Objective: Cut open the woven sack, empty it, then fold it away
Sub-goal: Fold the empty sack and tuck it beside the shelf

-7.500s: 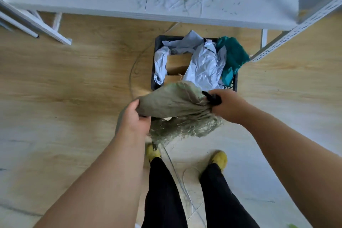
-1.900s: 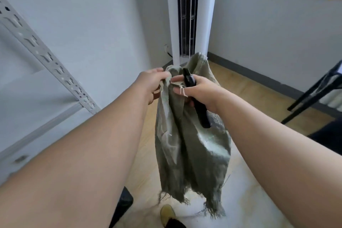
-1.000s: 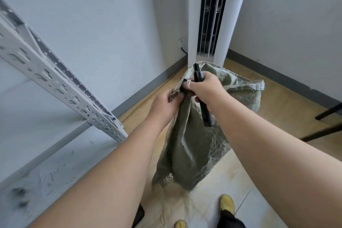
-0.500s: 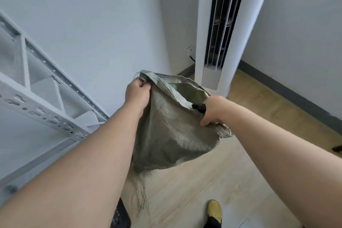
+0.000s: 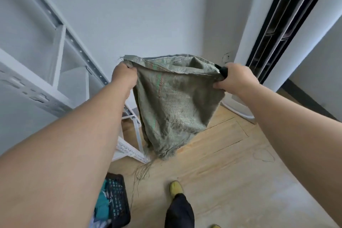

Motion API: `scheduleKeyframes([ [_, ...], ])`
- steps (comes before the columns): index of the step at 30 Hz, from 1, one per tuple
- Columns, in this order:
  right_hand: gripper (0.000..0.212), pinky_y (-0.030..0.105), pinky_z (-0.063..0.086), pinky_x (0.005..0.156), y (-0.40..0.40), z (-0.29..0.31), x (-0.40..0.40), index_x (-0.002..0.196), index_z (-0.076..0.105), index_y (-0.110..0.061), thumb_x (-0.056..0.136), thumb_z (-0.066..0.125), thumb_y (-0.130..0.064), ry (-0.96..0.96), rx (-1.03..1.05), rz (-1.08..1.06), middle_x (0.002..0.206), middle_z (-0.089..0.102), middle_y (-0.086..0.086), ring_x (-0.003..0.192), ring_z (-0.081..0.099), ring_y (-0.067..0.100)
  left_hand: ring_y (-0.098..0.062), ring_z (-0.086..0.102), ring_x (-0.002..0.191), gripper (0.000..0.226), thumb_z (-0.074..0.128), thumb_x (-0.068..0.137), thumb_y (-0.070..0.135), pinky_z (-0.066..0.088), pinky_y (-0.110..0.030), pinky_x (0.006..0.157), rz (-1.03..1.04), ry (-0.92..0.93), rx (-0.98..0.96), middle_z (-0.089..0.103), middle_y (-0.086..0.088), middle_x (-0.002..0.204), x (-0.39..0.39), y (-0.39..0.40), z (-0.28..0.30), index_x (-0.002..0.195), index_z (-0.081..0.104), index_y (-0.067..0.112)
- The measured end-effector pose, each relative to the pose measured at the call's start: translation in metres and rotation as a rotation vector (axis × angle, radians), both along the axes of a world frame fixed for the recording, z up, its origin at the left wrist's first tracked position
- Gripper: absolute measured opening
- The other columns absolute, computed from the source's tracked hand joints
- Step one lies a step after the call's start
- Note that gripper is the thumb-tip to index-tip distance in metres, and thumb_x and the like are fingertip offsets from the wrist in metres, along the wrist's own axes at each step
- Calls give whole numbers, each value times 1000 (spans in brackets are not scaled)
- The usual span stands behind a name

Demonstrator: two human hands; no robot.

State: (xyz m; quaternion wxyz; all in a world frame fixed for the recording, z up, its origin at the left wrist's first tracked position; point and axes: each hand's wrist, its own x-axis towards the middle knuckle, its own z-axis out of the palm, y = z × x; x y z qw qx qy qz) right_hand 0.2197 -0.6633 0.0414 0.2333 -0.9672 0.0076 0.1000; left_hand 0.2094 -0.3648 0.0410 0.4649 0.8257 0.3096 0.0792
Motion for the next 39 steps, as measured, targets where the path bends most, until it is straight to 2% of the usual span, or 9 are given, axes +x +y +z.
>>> scheduleKeyframes([
  [3,45,39,57,74,27,-9,42,93,59,-16,65,84,-41,116,-124,139,81,63,1,78,61,24,-29,57,99,8,48,96,12,52,-44,95,74,-35,-103,48,-2,88,35,27,-5,90,47,15],
  [5,40,33,55,68,37,-16,71,89,63,-15,66,82,-41,156,-227,149,83,65,3,74,60,22,-26,55,103,6,50,96,9,52,-40,94,46,-9,-193,55,-5,99,62,39,-11,98,52,15],
  [8,29,28,46,60,48,-20,119,91,67,-11,73,78,-30,103,-148,17,89,65,9,73,59,24,-20,54,97,12,51,96,9,53,-32,85,-3,46,-286,57,-6,107,105,56,-23,105,56,16],
  [12,39,31,43,63,59,-22,160,99,64,-6,74,79,-32,143,-49,-76,88,63,10,78,57,28,-21,52,85,23,48,95,6,53,-40,91,15,26,-276,54,-4,90,155,66,-28,79,53,21],
  [20,27,34,42,70,84,-15,210,111,58,-13,86,62,-22,-420,168,-182,114,60,9,98,56,30,-24,65,98,6,49,82,30,53,-46,92,77,-367,-141,67,0,97,219,87,-16,79,55,31],
  [25,15,31,35,65,74,-32,218,99,61,-14,85,61,-20,-409,184,-75,100,57,3,83,47,22,-19,58,86,5,49,92,22,51,-41,89,195,-327,-77,61,0,94,177,70,-38,89,52,23],
  [29,10,30,36,62,58,-64,195,94,59,-16,85,60,-20,-339,163,41,96,59,5,79,49,22,-20,57,86,4,51,79,25,50,-41,92,363,-294,-141,60,3,86,123,47,-67,76,54,28],
  [35,15,32,51,61,39,-135,146,97,62,-25,83,62,-23,104,-128,346,88,63,0,77,59,23,-13,48,65,10,48,91,17,39,-28,62,508,-26,-198,56,1,79,27,3,-120,90,57,19],
  [39,19,31,51,62,34,-182,115,100,59,-23,84,61,-14,196,-212,492,92,57,-2,78,57,21,-26,54,73,18,52,87,7,42,-30,64,570,176,-233,60,-9,84,-41,0,-179,79,60,21],
])
